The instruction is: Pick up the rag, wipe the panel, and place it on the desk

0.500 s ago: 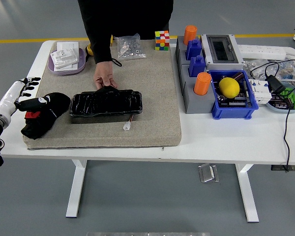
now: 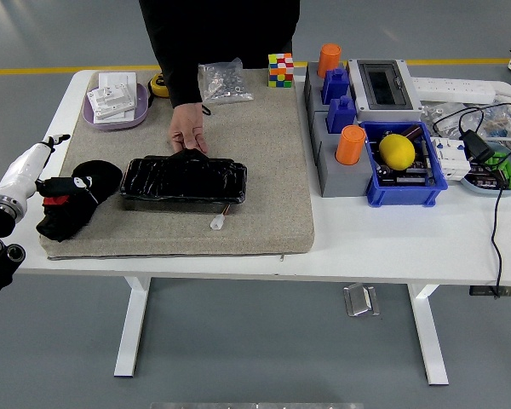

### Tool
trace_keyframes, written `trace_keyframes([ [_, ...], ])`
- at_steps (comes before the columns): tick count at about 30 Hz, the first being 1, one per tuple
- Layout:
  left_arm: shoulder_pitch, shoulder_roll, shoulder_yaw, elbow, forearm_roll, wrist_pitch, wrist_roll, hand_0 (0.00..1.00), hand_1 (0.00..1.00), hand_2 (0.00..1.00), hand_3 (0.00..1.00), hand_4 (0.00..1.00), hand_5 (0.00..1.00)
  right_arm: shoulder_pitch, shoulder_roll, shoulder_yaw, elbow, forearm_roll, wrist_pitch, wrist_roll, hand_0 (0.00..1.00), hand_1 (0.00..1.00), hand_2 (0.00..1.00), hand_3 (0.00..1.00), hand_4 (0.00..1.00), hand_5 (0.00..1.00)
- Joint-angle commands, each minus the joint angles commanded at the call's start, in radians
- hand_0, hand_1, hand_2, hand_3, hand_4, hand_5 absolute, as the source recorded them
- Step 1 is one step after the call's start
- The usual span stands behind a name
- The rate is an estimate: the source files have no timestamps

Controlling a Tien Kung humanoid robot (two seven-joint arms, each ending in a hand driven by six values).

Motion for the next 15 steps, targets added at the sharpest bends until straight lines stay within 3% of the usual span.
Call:
trace_keyframes([
  [14,-0.033,-0.036,0.048,0.097,0.012,0.013,0.003,0.796,0.922,0.971,0.919,0.922,0.370,0.003,-0.003,-0.007,0.000,0.009,0.000,0.001,0.728,0.558,0.667,0.577,0.998,0.425],
  [15,-0.035,-0.039,0.051,0.104,0.015,0.015,0.003,0.757,0.894,0.955,0.911,0.893,0.310,0.003,-0.004,-0.006,0.000,0.010,-0.001,0.002,0.728,0.558,0.667,0.578,0.998,0.429],
])
